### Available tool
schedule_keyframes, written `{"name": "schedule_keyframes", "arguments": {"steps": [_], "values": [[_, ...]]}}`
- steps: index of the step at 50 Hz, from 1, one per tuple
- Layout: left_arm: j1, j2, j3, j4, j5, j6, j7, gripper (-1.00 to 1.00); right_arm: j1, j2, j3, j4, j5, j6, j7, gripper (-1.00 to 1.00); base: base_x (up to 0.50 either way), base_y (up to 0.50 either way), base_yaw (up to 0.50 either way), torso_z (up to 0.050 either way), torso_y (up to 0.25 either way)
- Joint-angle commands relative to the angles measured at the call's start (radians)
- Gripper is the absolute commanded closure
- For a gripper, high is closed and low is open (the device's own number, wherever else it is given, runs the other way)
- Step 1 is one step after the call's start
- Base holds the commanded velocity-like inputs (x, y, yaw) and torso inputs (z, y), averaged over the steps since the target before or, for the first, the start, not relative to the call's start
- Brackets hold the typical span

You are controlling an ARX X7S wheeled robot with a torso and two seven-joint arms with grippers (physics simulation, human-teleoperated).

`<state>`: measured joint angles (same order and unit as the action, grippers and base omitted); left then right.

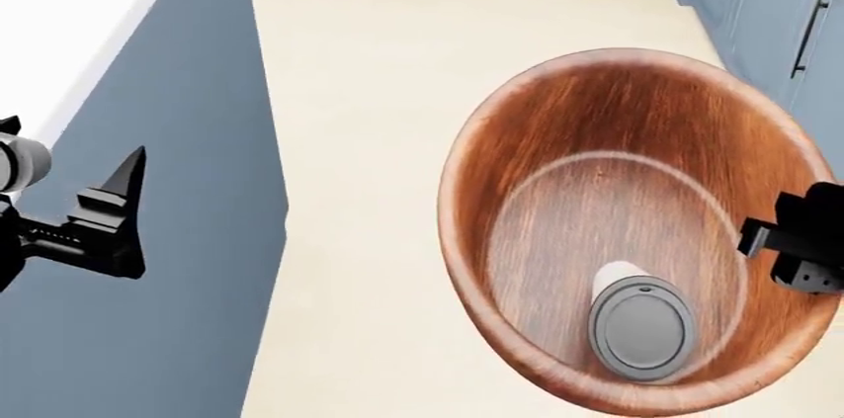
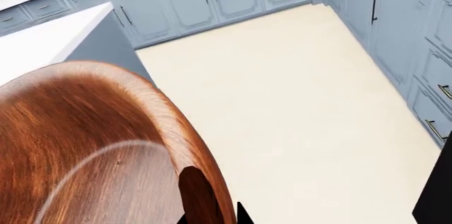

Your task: Place the cup inside the bowl on the dining table and move the bowl to any counter.

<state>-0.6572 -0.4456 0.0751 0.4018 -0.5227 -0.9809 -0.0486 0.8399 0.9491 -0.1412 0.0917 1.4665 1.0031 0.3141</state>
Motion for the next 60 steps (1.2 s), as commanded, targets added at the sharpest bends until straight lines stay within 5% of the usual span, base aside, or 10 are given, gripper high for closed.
{"name": "schedule_keyframes", "arguments": {"steps": [1, 60], "values": [[-0.001, 0.004, 0.000, -0.011, 0.004, 0.002, 0.003, -1.00, 0.019, -0.007, 0.005, 0.001, -0.008, -0.006, -0.024, 1.00, 0.50, -0.17, 0.00, 0.000, 0.000], [-0.071, 0.029, 0.035, -0.054, -0.011, -0.003, -0.009, -1.00, 0.246, -0.101, -0.134, 0.135, -0.116, 0.041, -0.109, 1.00, 0.50, -0.07, 0.00, 0.000, 0.002]]}}
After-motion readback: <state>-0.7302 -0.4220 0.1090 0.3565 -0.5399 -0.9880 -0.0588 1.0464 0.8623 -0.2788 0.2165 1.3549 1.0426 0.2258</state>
